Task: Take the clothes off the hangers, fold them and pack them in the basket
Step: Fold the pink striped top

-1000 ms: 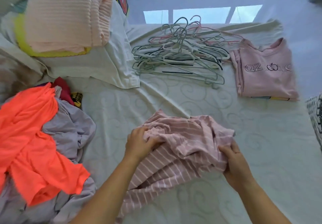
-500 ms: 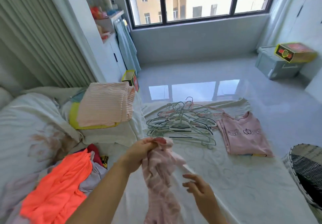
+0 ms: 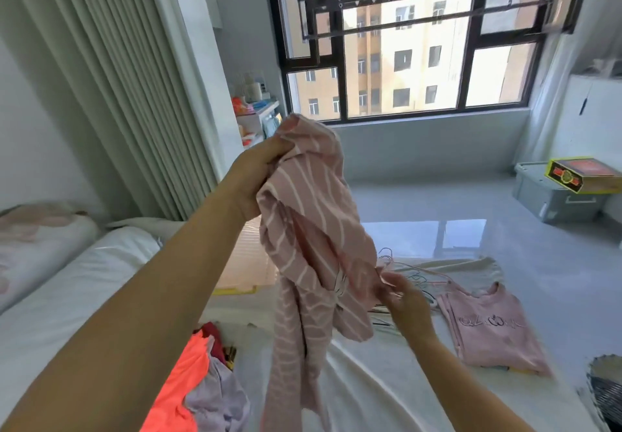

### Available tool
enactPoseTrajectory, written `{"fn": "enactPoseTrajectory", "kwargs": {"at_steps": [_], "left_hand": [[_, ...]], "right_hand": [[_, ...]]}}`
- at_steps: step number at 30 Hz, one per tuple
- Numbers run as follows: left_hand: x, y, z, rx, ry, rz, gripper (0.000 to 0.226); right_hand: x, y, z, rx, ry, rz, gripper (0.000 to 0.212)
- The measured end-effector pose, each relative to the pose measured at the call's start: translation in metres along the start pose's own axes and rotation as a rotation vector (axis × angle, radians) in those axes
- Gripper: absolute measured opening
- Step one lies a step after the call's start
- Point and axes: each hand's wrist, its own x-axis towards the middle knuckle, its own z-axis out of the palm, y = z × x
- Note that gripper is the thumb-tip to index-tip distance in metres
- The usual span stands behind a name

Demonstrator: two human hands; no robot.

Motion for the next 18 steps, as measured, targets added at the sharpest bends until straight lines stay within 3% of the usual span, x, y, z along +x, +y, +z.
{"fn": "enactPoseTrajectory", "kwargs": {"at_steps": [2, 5, 8, 11, 13, 16, 18], "left_hand": [[0.0, 0.009, -0.005, 0.042, 0.057, 0.055, 0.012], [0.007, 0.013, -0.034, 0.254, 0.21, 0.149, 0.017], [0.016, 0.002, -0.073, 0.338, 0.369, 0.132, 0.022], [0.017, -0.019, -0.1, 0.234, 0.5, 0.018, 0.021], [0.018, -0.034, -0.112, 0.154, 0.51, -0.051, 0.029], [0.019, -0.041, -0.116, 0.052, 0.493, -0.094, 0.022], [0.016, -0.036, -0.115, 0.009, 0.394, -0.091, 0.022]], "right_hand": [[0.014, -0.01, -0.024, 0.238, -0.013, 0.115, 0.033], [0.039, -0.037, -0.069, 0.3, 0.085, 0.046, 0.016], [0.071, -0.069, -0.115, 0.1, 0.157, -0.097, 0.024], [0.093, -0.1, -0.14, -0.083, 0.084, -0.243, 0.018], [0.101, -0.115, -0.146, -0.223, 0.062, -0.321, 0.02], [0.101, -0.142, -0.153, -0.369, 0.065, -0.467, 0.013], [0.103, -0.156, -0.158, -0.412, 0.06, -0.547, 0.015]]}}
